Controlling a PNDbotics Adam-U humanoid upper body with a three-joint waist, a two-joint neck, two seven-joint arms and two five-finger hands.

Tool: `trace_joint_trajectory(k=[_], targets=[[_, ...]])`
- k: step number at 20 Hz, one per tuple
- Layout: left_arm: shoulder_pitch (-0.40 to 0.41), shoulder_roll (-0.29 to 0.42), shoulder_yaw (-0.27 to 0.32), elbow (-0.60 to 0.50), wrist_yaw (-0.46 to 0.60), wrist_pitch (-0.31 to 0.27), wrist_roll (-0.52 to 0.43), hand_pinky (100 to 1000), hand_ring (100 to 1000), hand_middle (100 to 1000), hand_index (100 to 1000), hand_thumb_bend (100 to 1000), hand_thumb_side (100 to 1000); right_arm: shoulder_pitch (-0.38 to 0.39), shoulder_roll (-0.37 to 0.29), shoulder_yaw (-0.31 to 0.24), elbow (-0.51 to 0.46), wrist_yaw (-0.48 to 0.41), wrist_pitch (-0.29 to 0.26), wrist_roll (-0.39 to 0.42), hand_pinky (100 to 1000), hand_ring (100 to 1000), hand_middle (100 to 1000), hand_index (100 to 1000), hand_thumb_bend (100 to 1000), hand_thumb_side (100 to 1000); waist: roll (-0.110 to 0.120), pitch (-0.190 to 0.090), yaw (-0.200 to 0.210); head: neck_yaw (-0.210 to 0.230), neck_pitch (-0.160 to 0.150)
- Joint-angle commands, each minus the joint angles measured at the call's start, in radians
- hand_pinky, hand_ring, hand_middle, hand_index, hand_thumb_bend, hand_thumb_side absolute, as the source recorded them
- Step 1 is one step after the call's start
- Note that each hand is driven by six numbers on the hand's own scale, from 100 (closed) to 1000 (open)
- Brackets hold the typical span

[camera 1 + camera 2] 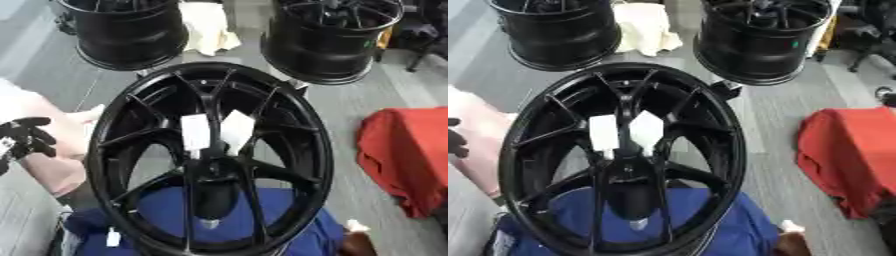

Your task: Pull the pin out of the wheel hub.

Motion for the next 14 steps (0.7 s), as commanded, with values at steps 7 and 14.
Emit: trace_joint_trajectory(k=[7,14], targets=[[-0.008,0.001,-0.03,-0.002,0.006,-0.017,0.0,756,596,594,861,100,769,0.085,0.192,0.12,-0.236,-0.123,-0.128,-0.136,698,713,749,890,100,429,0.003,-0.007,0.017,-0.018,0.009],[-0.011,-0.001,-0.034,-0.002,0.003,-0.017,0.0,756,597,594,861,100,771,0.211,0.277,0.209,-0.409,-0.229,-0.234,-0.242,685,685,711,875,100,419,-0.003,0.0,0.015,-0.011,0.008]])
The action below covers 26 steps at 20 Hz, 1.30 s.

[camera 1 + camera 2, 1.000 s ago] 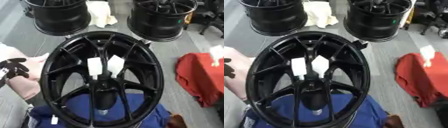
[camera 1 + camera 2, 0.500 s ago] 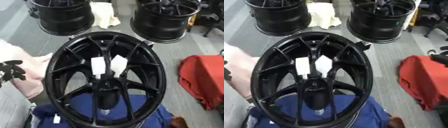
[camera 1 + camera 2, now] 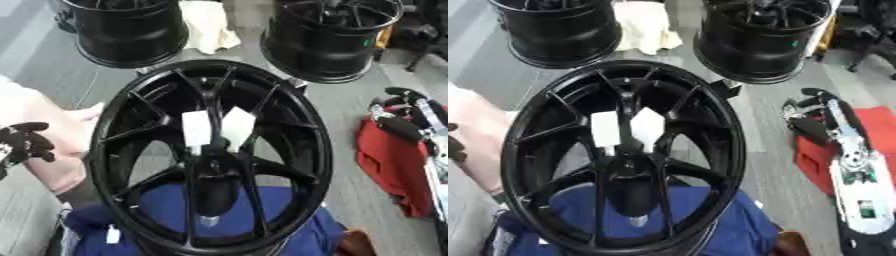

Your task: Pull the pin out of the wheel hub.

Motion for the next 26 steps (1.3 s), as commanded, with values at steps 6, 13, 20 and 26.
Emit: trace_joint_trajectory(k=[6,13,20,26], targets=[[-0.012,0.008,-0.008,-0.014,0.006,-0.001,0.001,757,598,593,861,100,774,0.069,-0.002,0.063,-0.112,-0.134,-0.129,-0.13,683,679,705,873,100,420,0.003,-0.007,-0.004,0.001,-0.003],[-0.009,0.005,-0.013,-0.013,0.003,0.001,0.001,756,596,593,861,100,774,0.074,-0.012,0.095,-0.028,-0.237,-0.224,-0.233,682,676,702,873,100,426,0.003,-0.007,-0.003,0.0,-0.002],[-0.008,0.003,-0.015,-0.012,0.0,0.0,0.001,757,596,593,861,100,775,0.073,-0.03,0.129,0.04,-0.345,-0.291,-0.343,681,673,695,872,100,430,0.002,-0.007,-0.001,-0.002,-0.002],[-0.01,0.003,-0.017,-0.013,0.001,0.001,0.001,757,597,593,861,100,785,0.069,-0.041,0.236,0.094,-0.371,-0.326,-0.622,681,670,690,872,100,432,0.001,-0.005,0.004,-0.009,-0.002]])
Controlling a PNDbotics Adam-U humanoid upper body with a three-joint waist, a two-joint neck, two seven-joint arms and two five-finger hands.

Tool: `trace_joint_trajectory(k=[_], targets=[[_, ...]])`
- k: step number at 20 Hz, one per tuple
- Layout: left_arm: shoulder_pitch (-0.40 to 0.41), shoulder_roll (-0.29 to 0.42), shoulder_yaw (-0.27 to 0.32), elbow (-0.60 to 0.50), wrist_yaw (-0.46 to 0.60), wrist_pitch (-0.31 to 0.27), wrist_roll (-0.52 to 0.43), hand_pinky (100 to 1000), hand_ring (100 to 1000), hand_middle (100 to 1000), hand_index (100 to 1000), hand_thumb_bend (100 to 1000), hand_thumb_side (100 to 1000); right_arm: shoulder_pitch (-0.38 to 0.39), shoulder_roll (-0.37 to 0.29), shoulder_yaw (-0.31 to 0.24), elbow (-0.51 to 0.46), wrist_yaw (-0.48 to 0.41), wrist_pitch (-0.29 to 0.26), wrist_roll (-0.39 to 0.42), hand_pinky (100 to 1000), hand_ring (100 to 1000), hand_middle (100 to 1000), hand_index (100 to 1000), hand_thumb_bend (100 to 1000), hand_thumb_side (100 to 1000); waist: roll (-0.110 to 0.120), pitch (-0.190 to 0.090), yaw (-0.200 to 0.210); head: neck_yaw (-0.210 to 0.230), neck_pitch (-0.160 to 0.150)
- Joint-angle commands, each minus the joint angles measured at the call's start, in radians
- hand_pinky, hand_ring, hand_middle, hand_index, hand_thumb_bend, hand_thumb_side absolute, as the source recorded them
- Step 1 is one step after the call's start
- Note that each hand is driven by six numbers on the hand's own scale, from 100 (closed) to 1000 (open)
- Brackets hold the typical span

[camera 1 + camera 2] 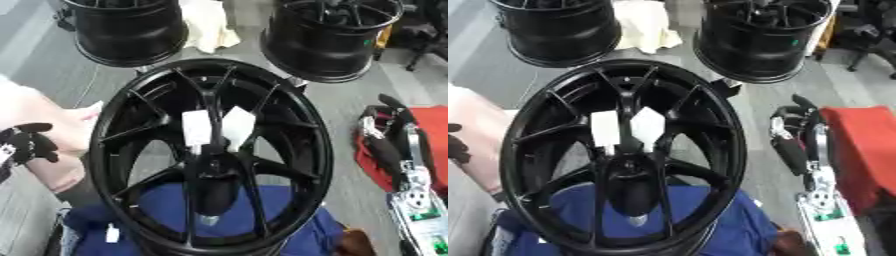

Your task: Pull the pin out of the wheel hub.

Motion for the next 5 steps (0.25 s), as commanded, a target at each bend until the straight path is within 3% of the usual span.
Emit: trace_joint_trajectory(k=[1,5], targets=[[-0.009,0.008,-0.003,-0.013,0.002,0.0,0.001,757,597,593,861,100,774,-0.011,-0.021,0.027,0.008,-0.009,-0.012,-0.071,681,670,689,872,100,431,0.002,-0.006,0.0,-0.005,-0.002],[-0.009,0.007,-0.004,-0.014,0.002,0.001,0.001,757,597,592,860,100,774,-0.011,-0.021,0.031,0.013,-0.006,-0.013,-0.081,681,669,687,872,100,433,0.001,-0.007,0.001,-0.004,-0.002]])
